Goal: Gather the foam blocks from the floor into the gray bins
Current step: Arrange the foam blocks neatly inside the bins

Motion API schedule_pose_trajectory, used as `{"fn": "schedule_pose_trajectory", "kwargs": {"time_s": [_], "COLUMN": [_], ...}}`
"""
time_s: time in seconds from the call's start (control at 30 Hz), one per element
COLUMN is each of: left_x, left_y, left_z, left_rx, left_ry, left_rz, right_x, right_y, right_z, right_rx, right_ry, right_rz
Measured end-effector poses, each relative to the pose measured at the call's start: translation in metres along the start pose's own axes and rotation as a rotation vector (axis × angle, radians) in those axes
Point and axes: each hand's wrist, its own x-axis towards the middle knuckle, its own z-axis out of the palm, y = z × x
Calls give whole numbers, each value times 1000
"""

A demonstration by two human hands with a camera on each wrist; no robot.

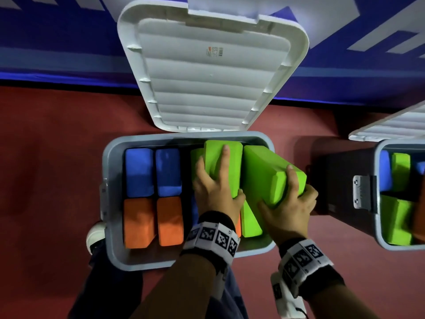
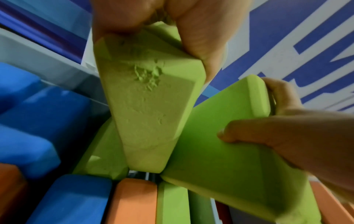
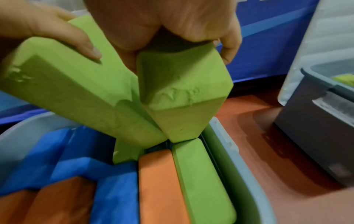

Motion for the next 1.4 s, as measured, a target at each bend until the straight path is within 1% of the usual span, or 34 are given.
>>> {"fn": "schedule_pose_trajectory", "kwargs": {"time_s": [0.1, 0.17, 0.23, 0.27, 0.37, 0.47, 0.53, 0.57, 0.63, 0.67, 0.7, 0.73, 0.77, 0.8, 0.87, 0.9, 0.93, 0.97, 1.0, 1.03, 1.07, 1.13, 1.27, 1.33, 1.4], "left_x": [-8, -6, 2, 9, 32, 44, 44, 43, 43, 46, 50, 54, 58, 61, 67, 70, 73, 77, 79, 80, 80, 74, 67, 70, 69], "left_y": [2, -4, -3, 0, 17, 23, 11, 1, -19, -29, -40, -53, -66, -76, -92, -98, -103, -109, -115, -119, -125, -129, -123, -122, -129], "left_z": [0, -7, -17, -21, -17, 0, 16, 24, 39, 45, 48, 51, 50, 47, 43, 44, 48, 53, 57, 59, 63, 66, 65, 62, 56], "left_rx": [184, 259, 241, 232, 182, 90, 132, 180, 285, 344, 388, 434, 514, 612, 735, 772, 815, 837, 830, 806, 774, 730, 631, 608, 600], "left_ry": [28, 39, 34, 9, -124, -122, -150, -163, -103, -102, -190, -311, -413, -464, -504, -547, -611, -682, -740, -776, -775, -745, -713, -707, -654], "left_rz": [73, 58, 10, -18, -100, -171, -157, -135, -74, -79, -113, -144, -146, -95, 94, 187, 255, 277, 250, 194, 158, 140, 95, 111, 140], "right_x": [8, 13, 23, 29, 46, 58, 68, 71, 76, 77, 76, 76, 75, 76, 78, 80, 82, 84, 85, 85, 85, 86, 92, 97, 102], "right_y": [-9, -19, -28, -32, -37, -36, -33, -31, -26, -25, -24, -23, -22, -20, -20, -21, -21, -21, -21, -20, -18, -11, -2, -1, 1], "right_z": [-1, 3, 7, 10, 18, 24, 27, 28, 41, 49, 57, 65, 72, 79, 90, 94, 100, 104, 108, 110, 113, 115, 124, 132, 142], "right_rx": [-82, -159, -199, -188, -108, -159, -232, -245, -231, -226, -228, -226, -221, -210, -192, -190, -189, -191, -193, -191, -184, -181, -260, -297, -309], "right_ry": [-56, -109, -152, -180, -252, -290, -338, -385, -505, -569, -629, -670, -690, -698, -688, -672, -658, -652, -658, -657, -648, -639, -653, -672, -679], "right_rz": [-15, -35, -10, 34, 165, 160, 122, 122, 162, 182, 187, 170, 147, 125, 103, 95, 82, 69, 62, 53, 37, 17, -21, -32, -57]}}
